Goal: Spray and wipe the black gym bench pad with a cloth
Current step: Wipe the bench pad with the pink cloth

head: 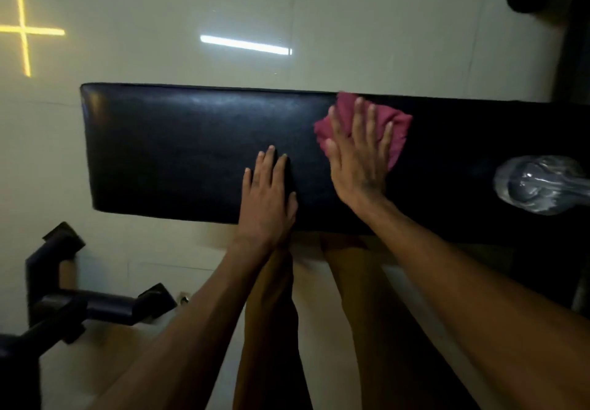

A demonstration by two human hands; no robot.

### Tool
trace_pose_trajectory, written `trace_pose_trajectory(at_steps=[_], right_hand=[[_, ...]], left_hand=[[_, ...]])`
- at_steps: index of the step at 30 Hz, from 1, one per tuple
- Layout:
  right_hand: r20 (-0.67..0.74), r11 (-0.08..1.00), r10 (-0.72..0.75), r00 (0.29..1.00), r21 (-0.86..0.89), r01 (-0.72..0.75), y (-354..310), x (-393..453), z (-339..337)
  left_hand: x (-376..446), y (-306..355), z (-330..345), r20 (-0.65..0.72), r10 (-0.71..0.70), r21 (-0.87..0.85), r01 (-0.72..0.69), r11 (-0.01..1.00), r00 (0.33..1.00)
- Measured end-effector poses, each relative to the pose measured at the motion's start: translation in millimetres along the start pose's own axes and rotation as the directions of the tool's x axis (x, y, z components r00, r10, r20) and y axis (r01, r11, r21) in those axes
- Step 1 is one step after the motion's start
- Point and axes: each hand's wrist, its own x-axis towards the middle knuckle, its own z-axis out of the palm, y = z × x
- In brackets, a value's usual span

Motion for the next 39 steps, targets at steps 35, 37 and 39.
trace_pose_trajectory(at_steps=[35, 37, 39], right_hand=[[0.089, 0.863, -0.473, 0.877, -0.155, 0.481, -383, 90, 73], [0.192, 0.742, -0.614, 0.765, -0.189, 0.643, -394, 78, 78], [0.265, 0.610, -0.717, 0.645, -0.208, 0.764, -392, 62, 84]], left_hand=[[-68, -262, -20, -0.290, -0.110, -0.161, 0.065, 0.985, 0.951], [-77, -269, -25, -0.315, -0.156, -0.215, 0.090, 0.972, 0.936], [-87, -277, -32, -0.351, -0.247, -0.286, 0.147, 0.947, 0.903]])
